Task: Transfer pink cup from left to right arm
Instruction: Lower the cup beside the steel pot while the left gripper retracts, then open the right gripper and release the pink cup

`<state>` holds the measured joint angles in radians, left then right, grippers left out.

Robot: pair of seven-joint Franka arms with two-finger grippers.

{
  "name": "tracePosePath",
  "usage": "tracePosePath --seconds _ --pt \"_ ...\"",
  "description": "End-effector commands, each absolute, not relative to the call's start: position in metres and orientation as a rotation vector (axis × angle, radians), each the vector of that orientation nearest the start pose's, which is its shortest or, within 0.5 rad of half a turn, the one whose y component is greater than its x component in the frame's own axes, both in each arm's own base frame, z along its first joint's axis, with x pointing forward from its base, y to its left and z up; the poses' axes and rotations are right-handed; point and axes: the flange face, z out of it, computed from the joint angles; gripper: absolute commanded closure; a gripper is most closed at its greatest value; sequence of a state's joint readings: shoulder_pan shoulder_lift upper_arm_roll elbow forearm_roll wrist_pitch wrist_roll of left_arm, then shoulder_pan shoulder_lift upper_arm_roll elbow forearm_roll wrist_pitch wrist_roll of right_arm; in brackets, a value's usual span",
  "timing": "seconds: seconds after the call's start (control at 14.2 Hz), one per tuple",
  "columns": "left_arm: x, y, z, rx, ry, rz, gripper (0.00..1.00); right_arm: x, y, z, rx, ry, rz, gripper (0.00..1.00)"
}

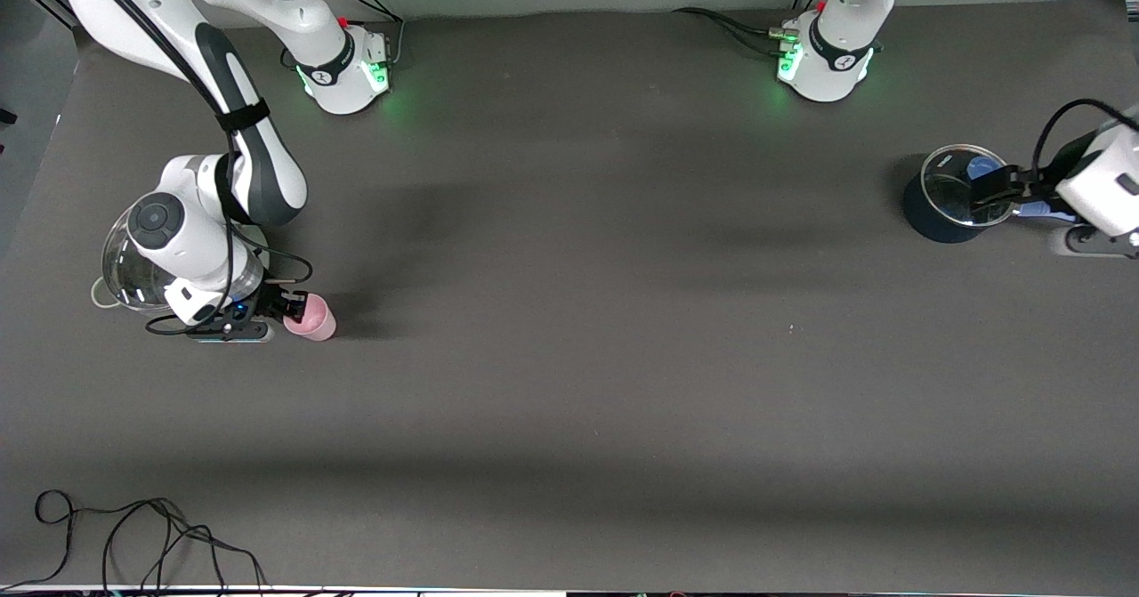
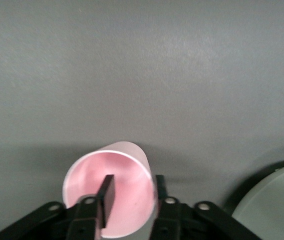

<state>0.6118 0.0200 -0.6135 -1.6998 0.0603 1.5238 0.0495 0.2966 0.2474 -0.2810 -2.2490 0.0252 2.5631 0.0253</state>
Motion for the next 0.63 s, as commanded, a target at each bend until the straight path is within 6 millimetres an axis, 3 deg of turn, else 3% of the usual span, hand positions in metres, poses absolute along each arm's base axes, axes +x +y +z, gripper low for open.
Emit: tracePosePath --seconds 0.0,0.14,0.28,0.56 --pt "0.537 0.011 0.559 -3.061 0.079 0.266 0.01 0.547 0.001 0.305 -3.173 0.034 -0.135 0.37" --pt "0.542 0.018 0.568 -3.081 0.064 0.235 0.01 0.545 0.002 0.332 -3.16 0.033 -0.139 0.36" --pt "0.548 0.024 0.573 -3.091 0.05 0.214 0.01 0.545 -0.001 0.373 -3.143 0.045 -0.112 0.28" --pt "0.552 0.002 0.571 -3.106 0.102 0.216 0.01 0.567 -0.005 0.474 -3.139 0.064 -0.024 0.24"
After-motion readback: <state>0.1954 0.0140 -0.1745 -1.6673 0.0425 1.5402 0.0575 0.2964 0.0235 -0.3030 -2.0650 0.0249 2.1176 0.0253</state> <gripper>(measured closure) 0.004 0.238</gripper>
